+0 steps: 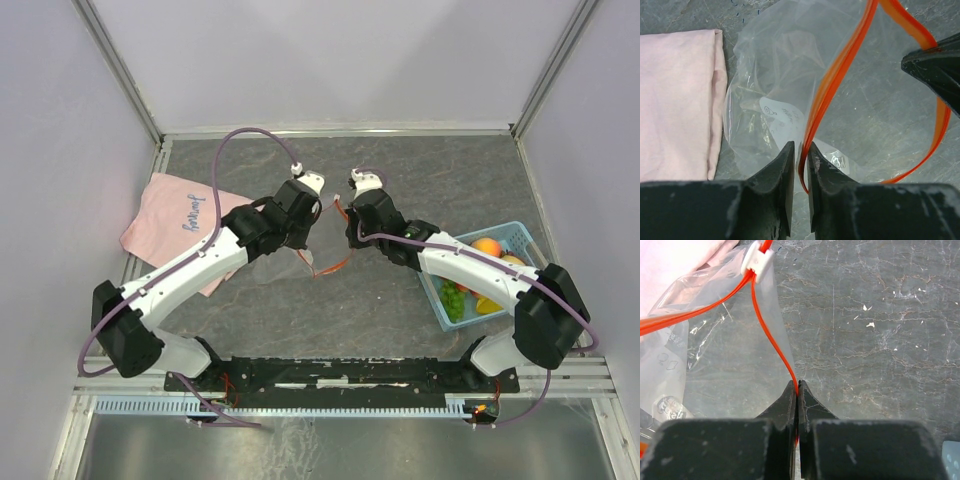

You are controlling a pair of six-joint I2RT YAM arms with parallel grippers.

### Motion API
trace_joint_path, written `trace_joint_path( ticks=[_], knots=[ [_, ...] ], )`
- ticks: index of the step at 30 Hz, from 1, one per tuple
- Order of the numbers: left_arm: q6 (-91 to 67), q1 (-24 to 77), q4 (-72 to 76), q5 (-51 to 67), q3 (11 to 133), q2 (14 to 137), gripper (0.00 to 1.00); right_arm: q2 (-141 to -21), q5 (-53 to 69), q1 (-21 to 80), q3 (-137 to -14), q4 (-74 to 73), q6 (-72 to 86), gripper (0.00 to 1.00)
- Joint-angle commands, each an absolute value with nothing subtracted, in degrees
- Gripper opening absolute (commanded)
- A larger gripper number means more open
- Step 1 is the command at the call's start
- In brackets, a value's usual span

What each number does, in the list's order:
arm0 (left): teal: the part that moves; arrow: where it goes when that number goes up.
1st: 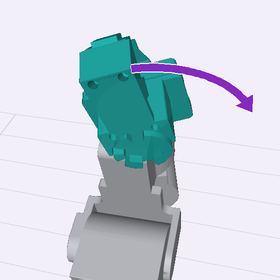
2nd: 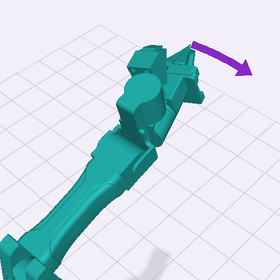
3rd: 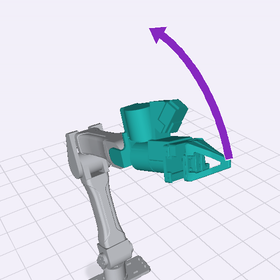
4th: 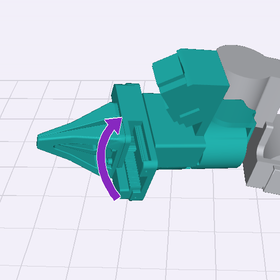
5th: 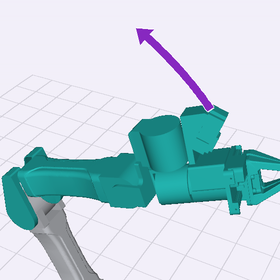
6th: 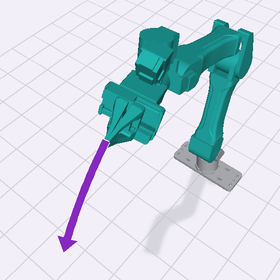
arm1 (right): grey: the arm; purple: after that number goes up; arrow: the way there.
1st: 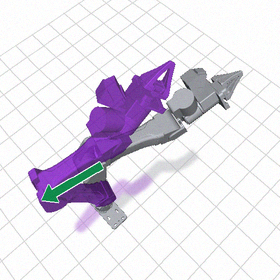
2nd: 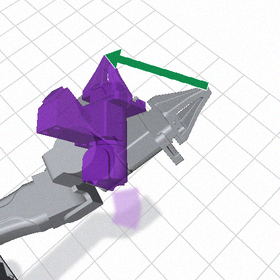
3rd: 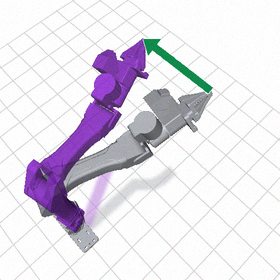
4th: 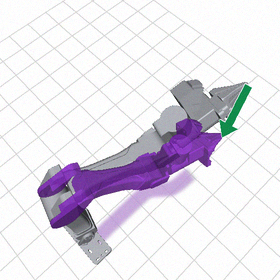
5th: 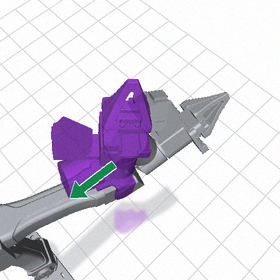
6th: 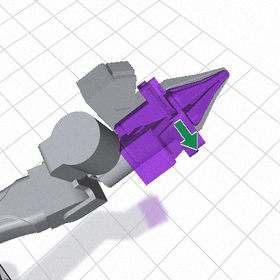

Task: Place the food in the zip-top bag and seal the zipper
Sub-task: Open the zipper of the food storage bag.

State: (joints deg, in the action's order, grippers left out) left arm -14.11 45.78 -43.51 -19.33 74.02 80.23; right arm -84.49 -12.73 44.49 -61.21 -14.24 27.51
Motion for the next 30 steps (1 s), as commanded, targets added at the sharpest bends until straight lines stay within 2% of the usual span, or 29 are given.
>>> trace_joint_path(
  ticks=[1, 3, 5, 19, 25, 30],
  knots=[
    [-15.8, 45.9, -40.7, -19.3, 72.9, 78.3, 0.22, -82.9, -13.4, 44.2, -60.9, -12.0, 29.0, 0.02],
    [-15.6, 45.9, -40.7, -19.9, 72.8, 78.4, 0.16, -83.0, -13.4, 44.2, -60.9, -12.1, 28.9, 0.02],
    [-15.2, 45.9, -40.7, -21.2, 73.1, 78.1, 0.04, -83.0, -14.2, 44.2, -60.8, -12.5, 28.7, 0.02],
    [-11.2, 46.0, -45.3, -29.2, 78.4, 77.7, 0.03, -82.3, -20.3, 43.2, -60.3, -16.8, 25.8, 0.08],
    [-12.0, 45.9, -44.4, -26.0, 77.7, 78.8, 0.03, -80.2, -12.3, 43.3, -60.3, -13.3, 23.2, 0.25],
    [-12.4, 45.9, -44.0, -25.2, 77.2, 79.5, 0.03, -78.4, -5.2, 43.2, -62.1, -14.8, 21.4, 0.44]
  ],
)
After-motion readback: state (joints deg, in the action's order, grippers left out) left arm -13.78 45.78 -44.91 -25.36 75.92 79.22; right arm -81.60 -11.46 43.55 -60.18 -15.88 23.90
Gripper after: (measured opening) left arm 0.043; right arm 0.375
